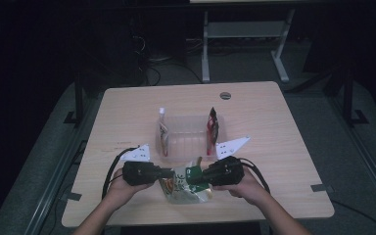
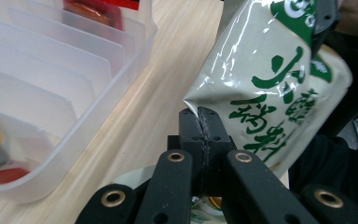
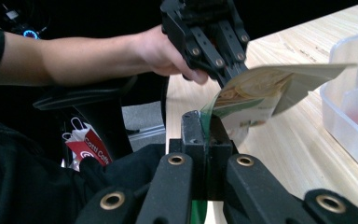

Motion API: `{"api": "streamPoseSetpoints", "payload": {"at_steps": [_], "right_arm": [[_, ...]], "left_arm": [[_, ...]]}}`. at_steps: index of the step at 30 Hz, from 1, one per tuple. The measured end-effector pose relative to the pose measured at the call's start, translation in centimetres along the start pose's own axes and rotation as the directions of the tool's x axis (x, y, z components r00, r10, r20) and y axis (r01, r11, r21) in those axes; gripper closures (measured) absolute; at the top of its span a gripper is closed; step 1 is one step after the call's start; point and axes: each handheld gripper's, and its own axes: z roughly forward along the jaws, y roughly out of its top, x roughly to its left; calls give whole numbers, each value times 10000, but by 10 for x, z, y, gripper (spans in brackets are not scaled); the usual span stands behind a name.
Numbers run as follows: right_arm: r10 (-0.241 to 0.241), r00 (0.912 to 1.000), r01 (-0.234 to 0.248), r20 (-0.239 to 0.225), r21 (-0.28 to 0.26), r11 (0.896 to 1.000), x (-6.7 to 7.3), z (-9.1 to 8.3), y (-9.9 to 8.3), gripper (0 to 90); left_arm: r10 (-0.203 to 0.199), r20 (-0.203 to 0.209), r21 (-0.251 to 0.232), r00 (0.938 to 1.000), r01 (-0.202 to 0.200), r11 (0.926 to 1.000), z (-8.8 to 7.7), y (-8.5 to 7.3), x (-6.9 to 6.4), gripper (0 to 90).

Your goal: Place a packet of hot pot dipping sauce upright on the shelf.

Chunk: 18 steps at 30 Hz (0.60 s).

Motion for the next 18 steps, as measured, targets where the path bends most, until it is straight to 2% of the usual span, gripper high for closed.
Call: {"api": "streamPoseSetpoints", "payload": {"at_steps": [7, 9, 10, 11, 12, 13, 15, 17, 18], "right_arm": [[79, 9999, -81, -123, -164, 9998, 1, -2, 2, 900], [84, 9998, -88, -162, -240, 9997, 1, -3, 2, 900], [41, 9999, -44, -147, -254, 9997, 1, -3, 2, 900], [-10, 9998, 5, -205, -246, 9997, 2, -3, 3, 900], [-10, 9998, 5, -205, -246, 9997, 2, -3, 3, 900], [-38, 9998, 33, -198, -258, 9997, 2, -3, 3, 900], [-27, 10000, 25, -92, -246, 9997, 4, -4, 4, 900], [-49, 10000, 47, -86, -252, 9997, 4, -4, 4, 900], [-101, 9999, 100, -28, -255, 9996, 4, -5, 4, 900]], "left_arm": [[-71, 64, -213, 10000, 72, 9997, 1, 0, 0, 872], [-34, -45, -237, 10000, 33, 9997, -1, 0, 0, 816], [-45, -165, -250, 9999, 41, 9997, -1, 1, 0, 816], [-64, -384, -214, 9992, 56, 9998, -1, 1, 0, 730], [-64, -384, -214, 9992, 56, 9998, -1, 1, 0, 687], [-49, -435, -192, 9990, 40, 9998, -1, 1, 0, 687], [-52, -420, -205, 9991, 43, 9998, -2, 1, -1, 573], [25, -428, -235, 9991, -35, 9997, -3, 1, -3, 544], [63, -472, -323, 9989, -78, 9994, -5, 1, -4, 480]]}}
